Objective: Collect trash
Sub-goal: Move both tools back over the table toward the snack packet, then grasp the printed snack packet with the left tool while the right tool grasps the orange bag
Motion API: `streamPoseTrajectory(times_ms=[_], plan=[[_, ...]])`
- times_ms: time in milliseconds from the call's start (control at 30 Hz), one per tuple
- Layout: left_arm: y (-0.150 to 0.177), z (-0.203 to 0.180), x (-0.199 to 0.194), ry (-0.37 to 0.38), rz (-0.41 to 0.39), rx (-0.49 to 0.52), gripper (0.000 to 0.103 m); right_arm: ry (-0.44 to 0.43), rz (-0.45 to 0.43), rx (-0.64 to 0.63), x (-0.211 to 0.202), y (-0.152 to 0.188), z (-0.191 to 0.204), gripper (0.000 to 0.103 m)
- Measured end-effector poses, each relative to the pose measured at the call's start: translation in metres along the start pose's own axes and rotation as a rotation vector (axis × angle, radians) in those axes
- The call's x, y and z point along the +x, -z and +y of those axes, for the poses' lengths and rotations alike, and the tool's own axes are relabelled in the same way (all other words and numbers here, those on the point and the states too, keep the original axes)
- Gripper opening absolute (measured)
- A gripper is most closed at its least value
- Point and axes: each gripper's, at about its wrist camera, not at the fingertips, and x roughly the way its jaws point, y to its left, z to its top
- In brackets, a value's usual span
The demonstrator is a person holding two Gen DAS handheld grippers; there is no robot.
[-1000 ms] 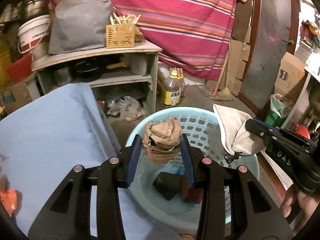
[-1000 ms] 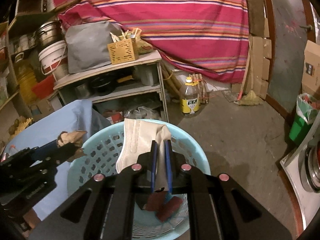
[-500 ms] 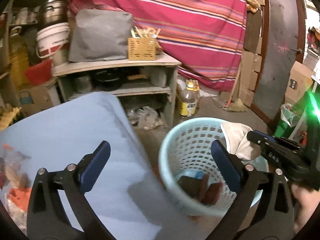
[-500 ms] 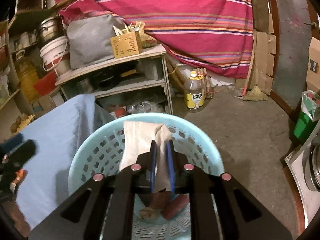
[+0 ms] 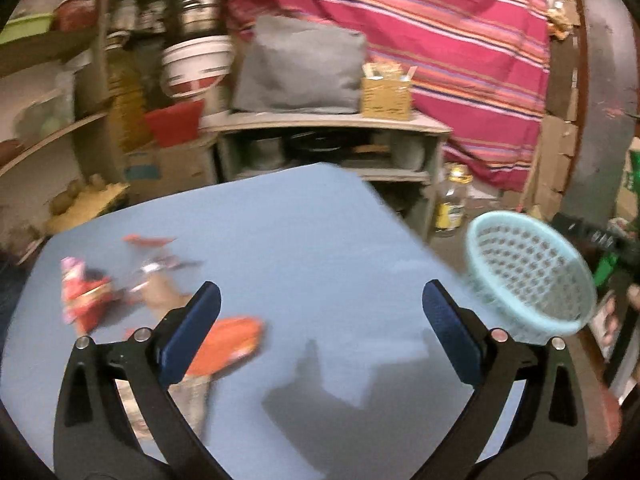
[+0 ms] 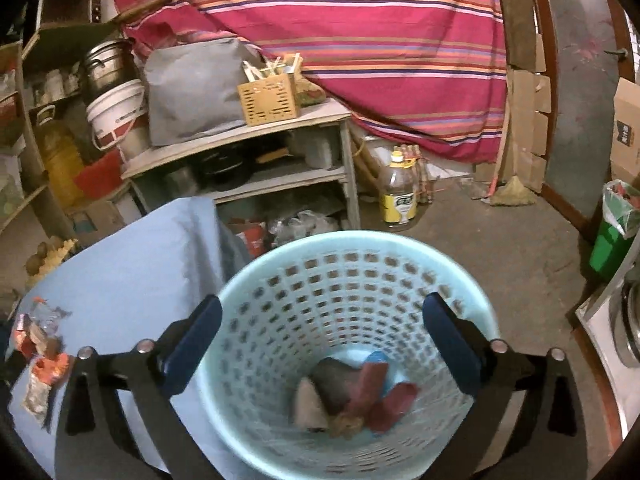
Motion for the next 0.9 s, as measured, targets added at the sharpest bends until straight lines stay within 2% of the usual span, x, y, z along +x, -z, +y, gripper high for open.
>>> streamPoseTrajectory(times_ms=[133, 267, 400, 433, 533, 600, 800, 900], plan=[[0.019, 0.054, -0.006, -0.080, 0.020, -0.042, 0.098, -0.026, 0.005, -0.012, -0.006, 0.007, 0.031, 0.098], [0.031, 0.098, -0.006, -0.123, 0.049, -0.110, 0.098, 0.017, -0.015, -0.002, -0.013, 0.013, 0.067, 0.098], [0.047, 0.131, -0.007, -0.139, 0.073, -0.160, 0.098, 0.000, -0.037, -0.040, -0.017, 0.019, 0.096, 0.098], [0.051, 0.137, -0.007, -0.143, 0.082, -0.166, 0.098, -0.015, -0.032, -0.046, -0.016, 0.020, 0.102, 0.098], [0.062, 0.156, -0.006, -0.152, 0.114, -0.192, 0.098, -0.139, -0.011, -0.038, -0.016, 0.022, 0.114, 0.098], [0.069, 0.167, -0.007, -0.152, 0.121, -0.217, 0.098, -0.184, 0.020, -0.036, -0.014, 0.024, 0.118, 0.098], [0.091, 0.182, 0.006, -0.107, 0.213, -0.261, 0.096, -0.140, 0.053, -0.036, -0.004, 0.027, 0.135, 0.098], [0.096, 0.181, 0.013, -0.065, 0.255, -0.258, 0.083, -0.138, 0.044, -0.074, -0.003, 0.027, 0.150, 0.098]])
